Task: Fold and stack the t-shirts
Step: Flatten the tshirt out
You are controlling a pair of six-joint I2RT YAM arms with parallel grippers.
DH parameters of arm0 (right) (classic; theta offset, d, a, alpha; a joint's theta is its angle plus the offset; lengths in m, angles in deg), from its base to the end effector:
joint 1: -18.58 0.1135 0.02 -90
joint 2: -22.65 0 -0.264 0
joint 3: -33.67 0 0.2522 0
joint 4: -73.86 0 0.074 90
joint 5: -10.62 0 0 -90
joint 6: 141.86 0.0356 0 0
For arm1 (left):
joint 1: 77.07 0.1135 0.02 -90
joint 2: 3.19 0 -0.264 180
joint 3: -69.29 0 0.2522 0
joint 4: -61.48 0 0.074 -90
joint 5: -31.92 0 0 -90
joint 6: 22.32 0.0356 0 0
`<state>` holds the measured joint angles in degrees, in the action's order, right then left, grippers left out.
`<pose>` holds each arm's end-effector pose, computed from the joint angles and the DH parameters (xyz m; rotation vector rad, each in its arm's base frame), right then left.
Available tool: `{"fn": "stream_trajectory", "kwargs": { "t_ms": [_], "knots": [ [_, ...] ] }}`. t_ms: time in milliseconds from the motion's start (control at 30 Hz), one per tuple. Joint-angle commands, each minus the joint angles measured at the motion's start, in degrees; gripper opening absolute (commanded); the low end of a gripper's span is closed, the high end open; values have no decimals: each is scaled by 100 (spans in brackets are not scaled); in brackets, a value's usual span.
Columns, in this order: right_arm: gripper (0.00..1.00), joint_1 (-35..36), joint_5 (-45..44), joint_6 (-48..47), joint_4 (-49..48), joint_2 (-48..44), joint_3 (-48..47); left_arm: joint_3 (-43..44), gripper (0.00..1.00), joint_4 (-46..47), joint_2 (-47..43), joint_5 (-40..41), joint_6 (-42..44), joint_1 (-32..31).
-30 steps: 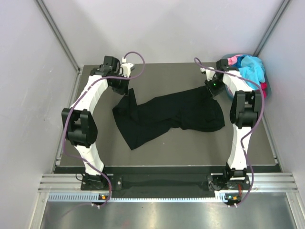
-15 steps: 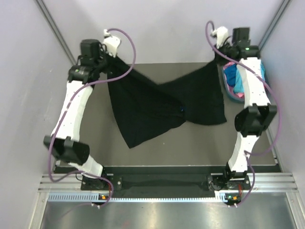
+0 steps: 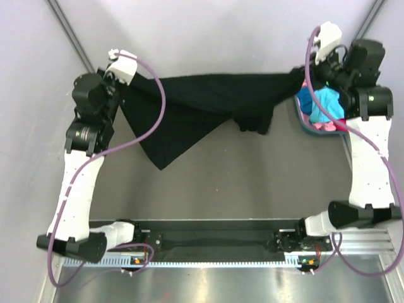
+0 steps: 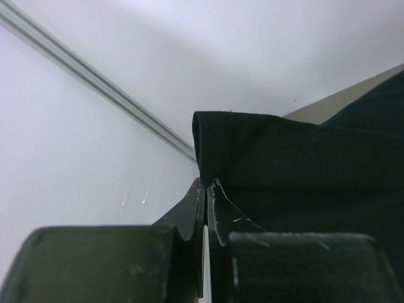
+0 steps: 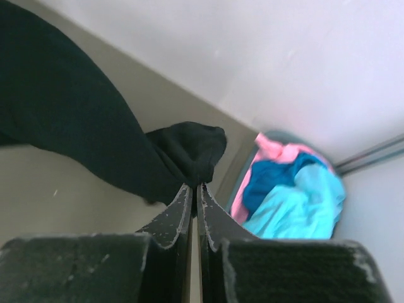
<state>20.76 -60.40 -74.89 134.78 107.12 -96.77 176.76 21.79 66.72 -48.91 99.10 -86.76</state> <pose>0.2732 0.0220 0.5298 -0.6193 1.7087 0.0458 0.2359 -0.0345 0.5111 0.4513 1.5598 0.4215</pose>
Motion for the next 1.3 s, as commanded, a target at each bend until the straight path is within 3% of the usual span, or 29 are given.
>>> {"fn": "stream_trajectory", "kwargs": {
  "t_ms": [0, 100, 300, 433, 533, 667, 733, 767, 800, 867, 900, 967, 1100, 1267],
  "knots": [
    [0, 73, 18, -132, 101, -868, 566, -283, 0, 659, -732, 322, -48, 11],
    [0, 64, 9, -97, 57, -1432, 998, -284, 0, 887, -988, 471, 188, 11],
    [0, 64, 70, -26, 207, -1424, 594, 16, 0, 1240, -708, 287, 637, 11],
    [0, 73, 193, 9, -188, -1302, 1348, -106, 0, 890, -338, 112, 366, 11],
    [3, 81, 299, 35, -479, -837, 1753, -378, 0, 608, -66, -213, 32, 3],
    [6, 90, 316, 246, -646, 662, 1475, -617, 0, -85, 670, -600, -268, 2],
    [15, 108, 334, 237, -532, 1236, 773, -478, 0, -210, 997, -688, -312, -6],
    [36, 125, 265, 159, -497, 1717, 509, -398, 0, -219, 1285, -680, -355, -6],
    [45, 169, 168, 97, -453, 1888, 271, -302, 0, -167, 1393, -523, -399, -15],
    [58, 169, -113, -114, -479, 2038, -100, -125, 0, -35, 1578, -320, -583, -50],
    [60, 134, -166, -201, -479, 1978, -65, -125, 0, 87, 1578, -276, -637, -50],
    [59, 73, 43, -631, -357, 1610, 477, -353, 0, 132, 1473, -319, -760, -59],
    [53, -50, 754, -1510, 1096, 1064, 2223, -1029, 0, 62, 1227, -801, -848, -103],
    [45, -50, 1669, -2118, 2174, 905, 3449, -1434, 0, -70, 1113, -1329, -1111, -156]
  ]
}}
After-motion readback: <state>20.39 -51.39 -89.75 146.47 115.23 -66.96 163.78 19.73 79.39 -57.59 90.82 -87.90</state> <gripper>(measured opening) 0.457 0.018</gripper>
